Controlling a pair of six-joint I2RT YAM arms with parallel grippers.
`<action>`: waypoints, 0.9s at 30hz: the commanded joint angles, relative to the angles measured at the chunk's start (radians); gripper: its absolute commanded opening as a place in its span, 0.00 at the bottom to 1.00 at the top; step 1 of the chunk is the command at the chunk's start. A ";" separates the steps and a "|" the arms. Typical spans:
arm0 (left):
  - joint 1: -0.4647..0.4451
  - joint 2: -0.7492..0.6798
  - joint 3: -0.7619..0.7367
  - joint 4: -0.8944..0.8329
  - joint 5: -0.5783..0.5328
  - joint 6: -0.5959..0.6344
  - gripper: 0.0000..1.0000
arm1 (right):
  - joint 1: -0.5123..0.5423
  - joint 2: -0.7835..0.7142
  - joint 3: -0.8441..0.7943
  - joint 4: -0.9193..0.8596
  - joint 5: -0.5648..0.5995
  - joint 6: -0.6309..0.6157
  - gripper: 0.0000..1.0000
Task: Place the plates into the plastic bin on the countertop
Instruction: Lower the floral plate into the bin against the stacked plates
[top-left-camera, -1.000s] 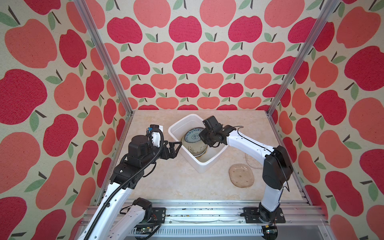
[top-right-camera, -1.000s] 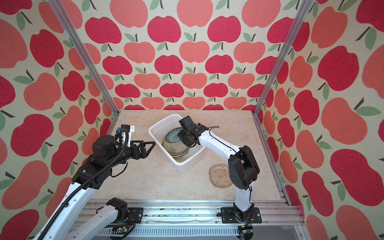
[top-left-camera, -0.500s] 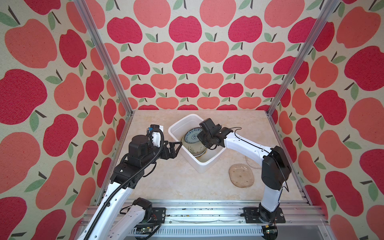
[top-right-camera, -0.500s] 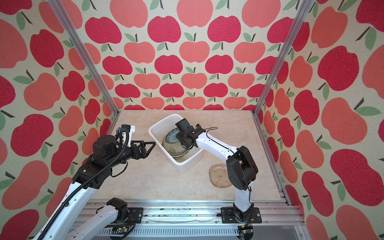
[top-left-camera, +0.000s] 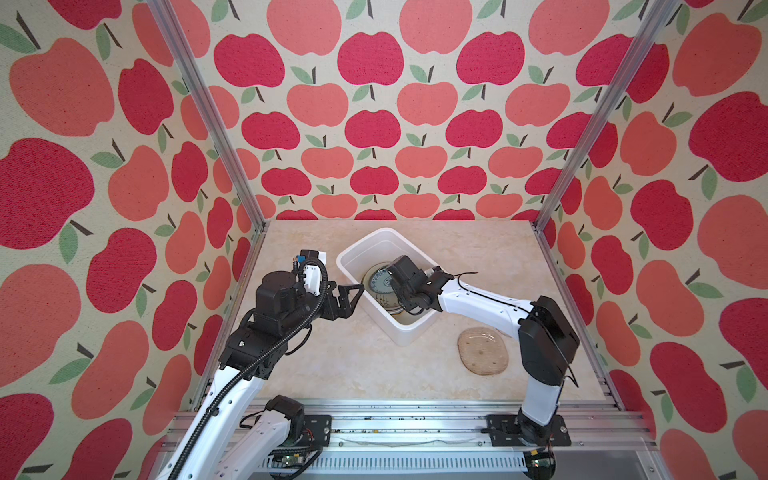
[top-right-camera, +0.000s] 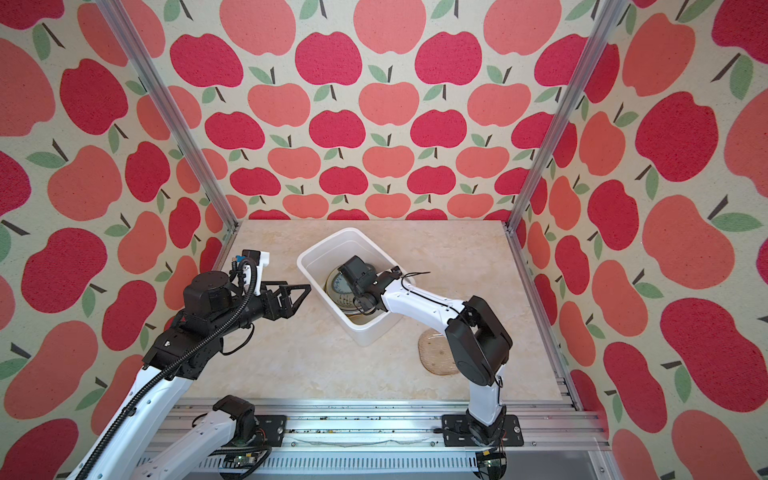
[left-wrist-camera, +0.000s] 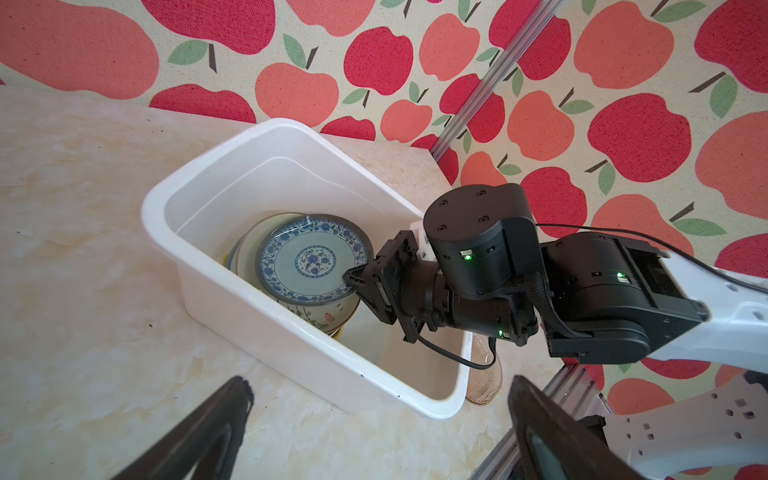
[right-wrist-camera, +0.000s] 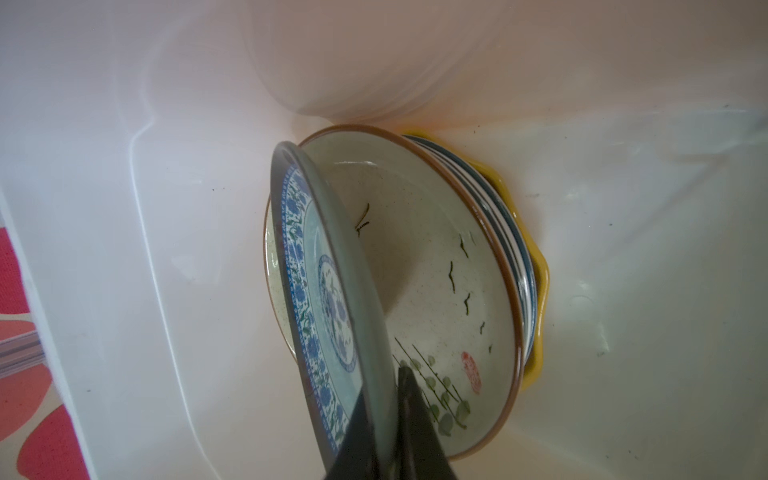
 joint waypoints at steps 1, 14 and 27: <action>0.001 -0.011 -0.016 0.003 0.013 0.024 0.99 | 0.006 -0.047 -0.027 0.024 0.060 0.084 0.00; 0.002 -0.005 -0.017 0.005 0.009 0.031 0.99 | 0.003 -0.010 -0.012 -0.002 0.030 0.104 0.13; 0.004 -0.005 -0.030 0.004 -0.003 0.033 0.99 | -0.006 0.047 0.007 0.027 -0.015 0.104 0.17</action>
